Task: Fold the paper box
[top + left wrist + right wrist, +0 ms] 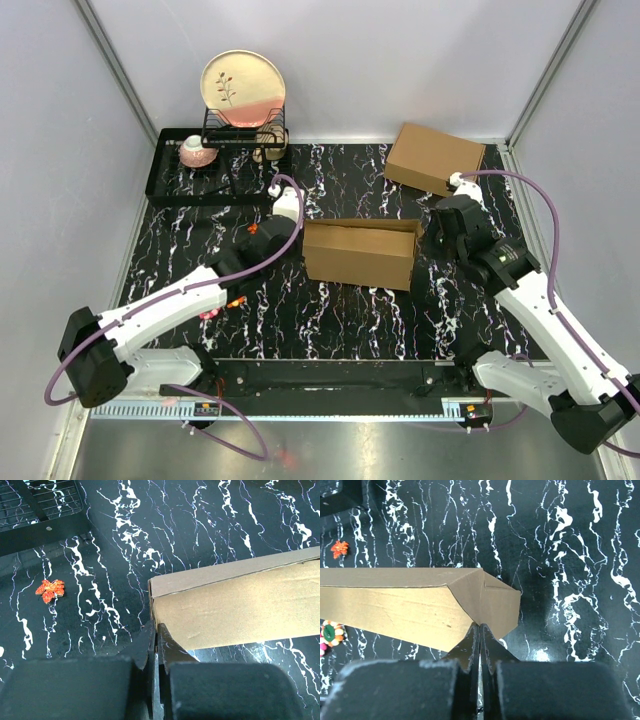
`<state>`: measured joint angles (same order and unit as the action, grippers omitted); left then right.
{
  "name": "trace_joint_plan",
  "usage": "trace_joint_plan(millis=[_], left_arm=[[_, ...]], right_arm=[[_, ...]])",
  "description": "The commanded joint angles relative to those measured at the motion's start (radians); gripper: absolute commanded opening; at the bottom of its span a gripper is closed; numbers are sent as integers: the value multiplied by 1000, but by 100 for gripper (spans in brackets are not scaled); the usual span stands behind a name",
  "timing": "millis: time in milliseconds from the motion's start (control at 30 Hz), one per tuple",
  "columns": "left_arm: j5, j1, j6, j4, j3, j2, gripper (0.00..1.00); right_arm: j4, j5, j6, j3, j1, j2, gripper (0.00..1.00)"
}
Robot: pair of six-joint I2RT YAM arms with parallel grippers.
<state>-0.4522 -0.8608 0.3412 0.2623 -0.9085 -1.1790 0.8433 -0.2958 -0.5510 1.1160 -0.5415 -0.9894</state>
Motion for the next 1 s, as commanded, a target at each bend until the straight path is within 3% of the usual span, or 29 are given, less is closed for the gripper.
trace_joint_plan(millis=[0, 967], left_arm=[[-48, -4, -36, 97, -13, -30, 0], [-121, -29, -87, 124, -36, -59, 0]], right_arm=[[-69, 44, -24, 16, 29, 15, 0], [-165, 218, -135, -21, 163, 35, 0]])
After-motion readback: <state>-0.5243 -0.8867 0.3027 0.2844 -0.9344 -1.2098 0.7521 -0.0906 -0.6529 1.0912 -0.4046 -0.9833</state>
